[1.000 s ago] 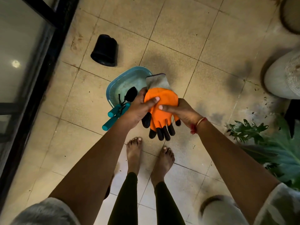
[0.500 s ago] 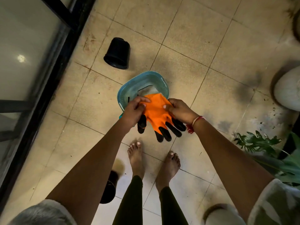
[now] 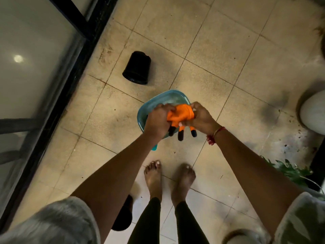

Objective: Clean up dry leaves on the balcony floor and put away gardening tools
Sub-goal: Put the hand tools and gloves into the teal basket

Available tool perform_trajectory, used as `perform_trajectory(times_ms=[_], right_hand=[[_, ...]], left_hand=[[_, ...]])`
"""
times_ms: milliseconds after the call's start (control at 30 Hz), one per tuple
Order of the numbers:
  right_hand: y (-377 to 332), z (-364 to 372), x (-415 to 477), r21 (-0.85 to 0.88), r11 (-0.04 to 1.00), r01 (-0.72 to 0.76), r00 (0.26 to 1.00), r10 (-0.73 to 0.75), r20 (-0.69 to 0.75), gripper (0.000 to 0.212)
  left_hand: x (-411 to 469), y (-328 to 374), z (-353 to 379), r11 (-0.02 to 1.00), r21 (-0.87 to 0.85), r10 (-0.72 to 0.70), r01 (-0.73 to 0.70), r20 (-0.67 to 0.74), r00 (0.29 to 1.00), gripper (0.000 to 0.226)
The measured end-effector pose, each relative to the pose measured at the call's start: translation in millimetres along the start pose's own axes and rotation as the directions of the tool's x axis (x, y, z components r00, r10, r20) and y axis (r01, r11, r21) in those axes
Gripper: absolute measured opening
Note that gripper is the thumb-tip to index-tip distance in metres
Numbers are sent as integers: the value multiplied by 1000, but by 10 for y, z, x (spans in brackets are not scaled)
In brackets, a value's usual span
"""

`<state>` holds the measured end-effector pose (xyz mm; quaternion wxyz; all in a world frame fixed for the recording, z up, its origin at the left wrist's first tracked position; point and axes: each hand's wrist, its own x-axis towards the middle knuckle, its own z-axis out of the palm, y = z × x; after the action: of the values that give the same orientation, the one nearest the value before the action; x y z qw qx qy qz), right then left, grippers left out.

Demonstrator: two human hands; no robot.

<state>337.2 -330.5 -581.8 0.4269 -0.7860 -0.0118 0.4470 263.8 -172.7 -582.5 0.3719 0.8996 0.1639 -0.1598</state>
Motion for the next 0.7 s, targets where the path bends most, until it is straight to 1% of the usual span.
perform_trajectory(times_ms=[33,100,133,200,233,300,333,400,433,467,500,533,567,600,633,700], right_hand=[[22,29,66,-45,998,38,998,-40,-42,74],[21,105,154,-152,980,131,989,-140,-52,98],[40,149,188,-200,965,172,982,-184,-45,104],[83,253,253,-231,953,198,976,-213,-41,103],[105,298,266,-157,972,175,981,-185,-49,100],[172,340,292,92,991,100,994,-95,-60,97],[236,336,298,205,978,42,999,-36,-33,93],[332,292,255,396,911,-115,993,97,64,87],[369,263,233,438,888,-144,990,128,67,93],[410,215,241,431,893,-133,990,141,15,104],[444,179,264,371,924,-88,991,117,-58,115],[498,147,307,262,965,-23,994,49,-94,119],[488,125,323,154,988,23,995,-8,-96,114],[503,107,363,100,994,37,996,-29,-78,106],[514,82,398,102,994,24,999,-20,-47,94],[562,39,458,159,987,32,999,-34,15,65]], left_hand=[[81,-46,-12,999,44,16,-16,10,1000,33],[220,-136,-30,987,148,60,-62,21,998,34],[273,-161,-12,973,208,92,-97,35,995,35],[356,-146,15,938,302,147,-170,99,984,35],[390,-117,19,922,326,167,-210,154,974,37],[466,-49,-2,886,347,225,-308,259,939,47],[515,-20,-18,860,358,263,-364,301,917,52],[623,58,-64,804,368,328,-467,381,864,56],[670,90,-81,776,378,343,-504,418,841,58],[728,115,-75,742,399,350,-539,455,819,63],[778,126,-60,701,423,357,-573,487,797,68],[828,114,-18,663,442,362,-605,518,775,74],[863,95,36,641,450,356,-622,543,760,78],[890,75,98,631,457,345,-627,558,755,80],[923,57,179,621,465,331,-630,573,749,79],[972,53,314,599,468,319,-650,606,729,77]])
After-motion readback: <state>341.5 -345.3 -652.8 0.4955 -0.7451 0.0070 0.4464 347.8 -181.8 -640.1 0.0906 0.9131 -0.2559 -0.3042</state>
